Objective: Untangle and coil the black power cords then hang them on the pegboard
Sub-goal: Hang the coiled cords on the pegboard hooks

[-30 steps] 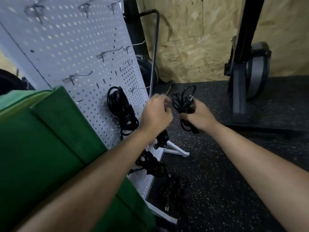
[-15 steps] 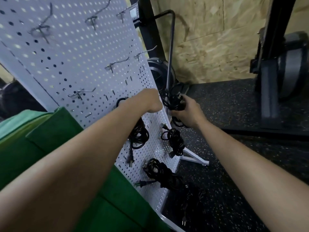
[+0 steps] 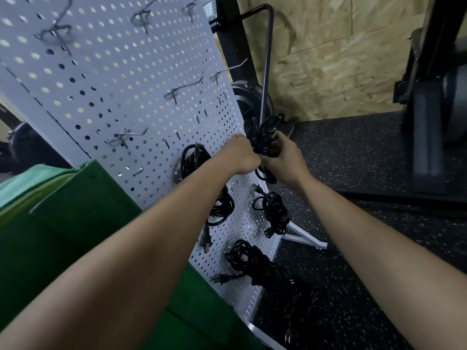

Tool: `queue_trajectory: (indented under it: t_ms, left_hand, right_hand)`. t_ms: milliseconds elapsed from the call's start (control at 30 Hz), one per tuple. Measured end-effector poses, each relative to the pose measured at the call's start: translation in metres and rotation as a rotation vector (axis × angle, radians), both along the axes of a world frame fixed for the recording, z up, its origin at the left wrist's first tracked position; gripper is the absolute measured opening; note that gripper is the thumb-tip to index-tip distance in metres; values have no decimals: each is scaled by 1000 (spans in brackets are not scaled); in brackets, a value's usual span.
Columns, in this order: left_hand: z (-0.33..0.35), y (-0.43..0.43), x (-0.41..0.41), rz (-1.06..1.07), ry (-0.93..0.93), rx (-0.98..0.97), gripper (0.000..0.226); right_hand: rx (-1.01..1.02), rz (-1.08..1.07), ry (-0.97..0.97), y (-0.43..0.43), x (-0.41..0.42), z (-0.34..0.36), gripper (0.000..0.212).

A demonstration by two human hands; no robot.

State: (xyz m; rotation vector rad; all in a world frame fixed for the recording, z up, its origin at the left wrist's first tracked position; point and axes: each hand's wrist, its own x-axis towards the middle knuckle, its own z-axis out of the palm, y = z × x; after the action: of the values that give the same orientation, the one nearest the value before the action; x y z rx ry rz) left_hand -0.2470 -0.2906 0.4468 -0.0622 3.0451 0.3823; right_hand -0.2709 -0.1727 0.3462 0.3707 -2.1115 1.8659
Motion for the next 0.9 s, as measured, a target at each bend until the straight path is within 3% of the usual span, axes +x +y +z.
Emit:
queue_trajectory:
  t_ms: [67, 133, 200, 267, 567, 633, 733, 900]
  left_hand:
    - [5, 0, -1, 32, 28, 155, 45]
    - [9, -3, -1, 93, 69, 252, 65]
    - [9, -6, -2, 130, 102, 306, 49]
    - [7, -8, -2, 157, 85, 340, 25]
    - [7, -8, 0, 122, 106, 353, 27]
    - [6, -8, 0, 121, 102, 345, 34]
    - [6, -5, 2, 119, 77, 324, 62]
    - [6, -7, 6, 81, 69, 325, 79]
  right_hand:
    - [3, 18, -22, -4, -6, -4, 42]
    - [0, 50, -58, -7, -11, -9, 43]
    - [-6, 68, -88, -9, -15, -11, 44]
    - [-2, 74, -90, -11, -16, -13, 45]
    - [117, 32, -102, -21, -16, -15, 52]
    - [144, 9, -63, -22, -11, -19, 52]
    - [112, -1, -90, -26, -6, -25, 53]
    - [105, 38, -132, -24, -4, -31, 60]
